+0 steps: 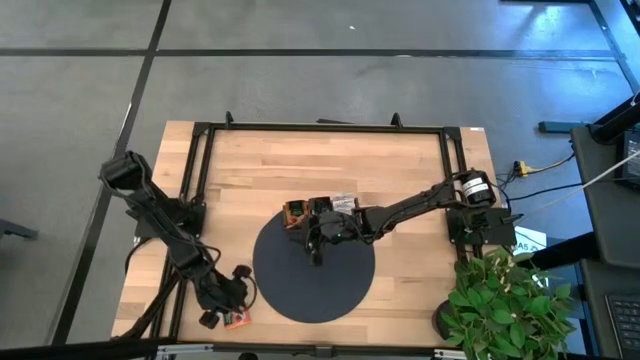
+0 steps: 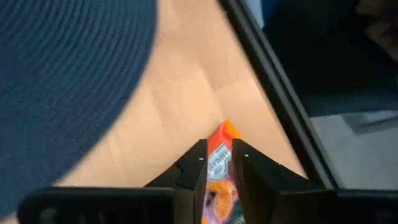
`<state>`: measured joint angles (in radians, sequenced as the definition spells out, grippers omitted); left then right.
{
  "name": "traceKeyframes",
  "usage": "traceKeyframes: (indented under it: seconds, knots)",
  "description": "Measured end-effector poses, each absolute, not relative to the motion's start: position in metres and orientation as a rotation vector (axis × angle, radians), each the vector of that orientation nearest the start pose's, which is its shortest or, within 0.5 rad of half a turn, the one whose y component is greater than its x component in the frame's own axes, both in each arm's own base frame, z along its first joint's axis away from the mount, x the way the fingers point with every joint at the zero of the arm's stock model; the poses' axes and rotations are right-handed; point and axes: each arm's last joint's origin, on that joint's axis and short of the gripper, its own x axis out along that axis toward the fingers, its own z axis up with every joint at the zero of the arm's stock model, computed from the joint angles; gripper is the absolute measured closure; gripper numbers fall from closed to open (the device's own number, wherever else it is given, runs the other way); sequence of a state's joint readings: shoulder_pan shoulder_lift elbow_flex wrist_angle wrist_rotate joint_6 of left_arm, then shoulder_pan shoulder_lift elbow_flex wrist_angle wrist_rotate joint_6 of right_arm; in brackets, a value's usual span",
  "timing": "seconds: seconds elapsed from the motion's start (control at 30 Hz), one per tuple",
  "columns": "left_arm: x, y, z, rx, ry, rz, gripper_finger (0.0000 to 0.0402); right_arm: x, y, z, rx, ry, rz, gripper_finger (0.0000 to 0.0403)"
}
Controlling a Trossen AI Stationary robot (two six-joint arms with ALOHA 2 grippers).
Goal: Pick & Place Tea
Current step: Put the orange tea bag into the left section of the wooden organizer
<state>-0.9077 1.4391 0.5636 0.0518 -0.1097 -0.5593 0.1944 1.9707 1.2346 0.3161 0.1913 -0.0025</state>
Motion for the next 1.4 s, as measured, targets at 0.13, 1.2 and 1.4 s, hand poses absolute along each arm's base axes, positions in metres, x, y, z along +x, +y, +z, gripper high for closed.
traceKeyframes:
  seconds: [0.13, 1.2, 1.4]
  knots:
    - [0.163, -0.203, 0.144, -0.001, 0.826, -0.587, 0.0333, 0.425, 0.078, 0.188, -0.081, 0.410, 0.004, 0.0267]
    - [0.171, -0.201, 0.147, 0.173, 0.703, -0.604, 0.0224, 0.426, 0.078, 0.189, -0.086, 0.404, 0.005, 0.0267]
    - [0.169, -0.203, 0.132, 0.242, 0.776, -0.658, 0.0240, 0.425, 0.078, 0.188, -0.087, 0.408, 0.005, 0.0267]
